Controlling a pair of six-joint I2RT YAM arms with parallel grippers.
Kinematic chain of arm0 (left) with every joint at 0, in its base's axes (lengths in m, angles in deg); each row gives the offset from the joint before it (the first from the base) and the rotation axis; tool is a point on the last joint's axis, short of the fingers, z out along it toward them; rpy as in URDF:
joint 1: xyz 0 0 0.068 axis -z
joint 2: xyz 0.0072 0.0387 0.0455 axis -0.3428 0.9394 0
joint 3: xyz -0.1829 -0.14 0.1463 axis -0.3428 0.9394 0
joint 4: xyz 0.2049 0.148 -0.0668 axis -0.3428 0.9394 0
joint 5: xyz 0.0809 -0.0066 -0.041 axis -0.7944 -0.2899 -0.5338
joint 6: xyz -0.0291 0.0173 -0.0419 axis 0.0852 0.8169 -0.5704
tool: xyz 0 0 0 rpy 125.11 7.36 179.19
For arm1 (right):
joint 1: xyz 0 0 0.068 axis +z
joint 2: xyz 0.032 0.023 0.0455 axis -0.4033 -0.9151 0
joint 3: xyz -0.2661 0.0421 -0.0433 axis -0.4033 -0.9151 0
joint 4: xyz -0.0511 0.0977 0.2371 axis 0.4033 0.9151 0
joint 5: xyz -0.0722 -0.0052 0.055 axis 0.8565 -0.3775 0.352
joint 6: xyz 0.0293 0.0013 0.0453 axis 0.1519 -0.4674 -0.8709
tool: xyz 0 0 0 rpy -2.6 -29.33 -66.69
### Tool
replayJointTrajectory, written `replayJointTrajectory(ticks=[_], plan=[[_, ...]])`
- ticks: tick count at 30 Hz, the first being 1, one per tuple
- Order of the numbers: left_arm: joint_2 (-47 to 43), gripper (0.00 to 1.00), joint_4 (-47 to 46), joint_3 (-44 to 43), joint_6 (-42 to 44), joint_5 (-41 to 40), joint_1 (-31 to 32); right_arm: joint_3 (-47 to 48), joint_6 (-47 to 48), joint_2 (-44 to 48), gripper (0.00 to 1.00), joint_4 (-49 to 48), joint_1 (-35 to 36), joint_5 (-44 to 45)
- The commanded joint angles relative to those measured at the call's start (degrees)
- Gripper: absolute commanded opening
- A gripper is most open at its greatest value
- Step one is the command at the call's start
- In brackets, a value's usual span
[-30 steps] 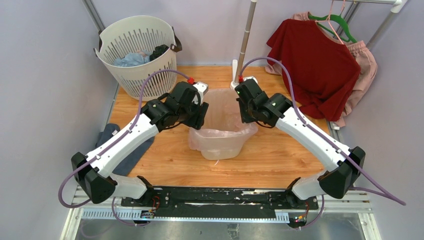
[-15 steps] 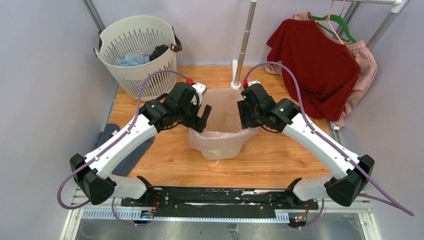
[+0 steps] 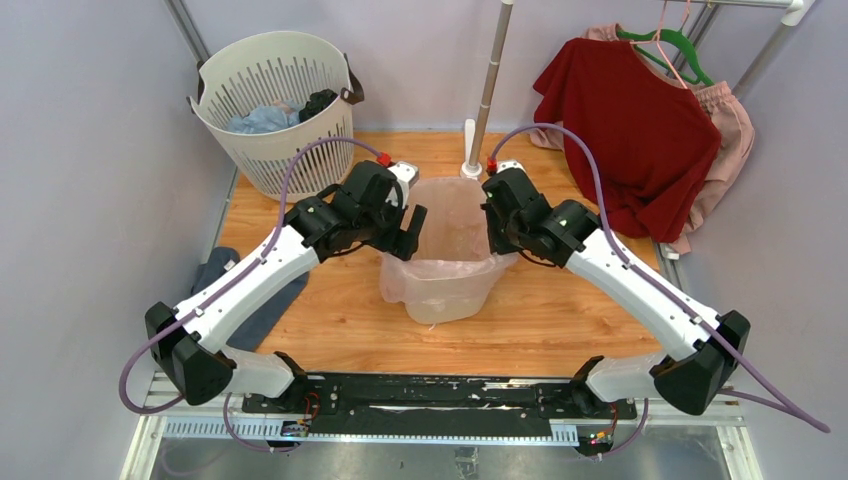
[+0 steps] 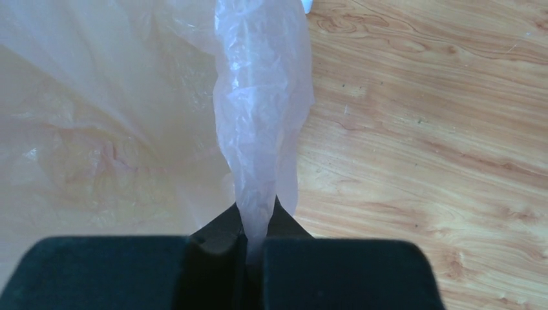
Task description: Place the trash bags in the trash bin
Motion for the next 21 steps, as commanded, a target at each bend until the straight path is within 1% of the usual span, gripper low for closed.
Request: replayJointTrajectory(ticks=[1, 2, 3, 4, 6, 8, 11, 13, 16, 19, 20, 21], plan=[[0.1, 0.99, 3.4, 0.1, 1.5, -2.1, -0.3, 0.5, 3.2, -2.7, 0.06, 2.6, 0.6, 1.7], [-0.5, 1.00, 3.9, 0.1, 1.6, -2.4, -0.3, 0.9, 4.1, -3.2, 0.19, 2.3, 0.6, 1.9], [-1.3, 1.00, 4.5, 0.0, 2.0, -2.7, -0.3, 1.4, 5.3, -3.7, 0.36, 1.6, 0.6, 2.1], [-1.8, 1.00, 5.3, -0.4, 2.4, -3.2, -0.3, 1.7, 6.4, -4.2, 0.48, 1.1, 0.5, 2.6], [-2.8, 1.00, 7.3, -1.6, 3.0, -4.7, -0.3, 2.9, 8.2, -5.1, 0.57, 0.9, -0.2, 3.9], [-3.9, 1.00, 8.7, -2.9, 3.4, -5.8, -0.3, 4.1, 9.9, -5.6, 0.61, 0.3, -1.4, 4.0], [-4.3, 1.00, 10.6, -6.1, 4.2, -6.4, -0.4, 6.5, 11.0, -5.5, 0.61, 0.7, -2.6, 3.6], [-3.5, 1.00, 12.0, -8.7, 5.1, -6.2, -0.6, 8.2, 10.5, -5.2, 0.61, 2.6, -2.6, 3.0], [-1.8, 1.00, 13.4, -12.2, 6.6, -3.7, -0.9, 9.7, 8.6, -4.5, 0.62, 6.7, -2.6, 0.3], [-0.9, 1.00, 13.5, -14.0, 7.8, 0.3, -0.9, 8.3, 6.1, -1.3, 0.62, 7.3, -2.6, -1.8], [-0.6, 1.00, 13.6, -14.3, 8.1, 1.2, -0.9, 7.9, 5.3, -0.2, 0.68, 7.3, -2.6, -2.5], [-0.4, 1.00, 13.6, -14.4, 8.4, 1.9, -0.9, 7.9, 4.6, 0.6, 0.80, 7.6, -2.6, -3.0]])
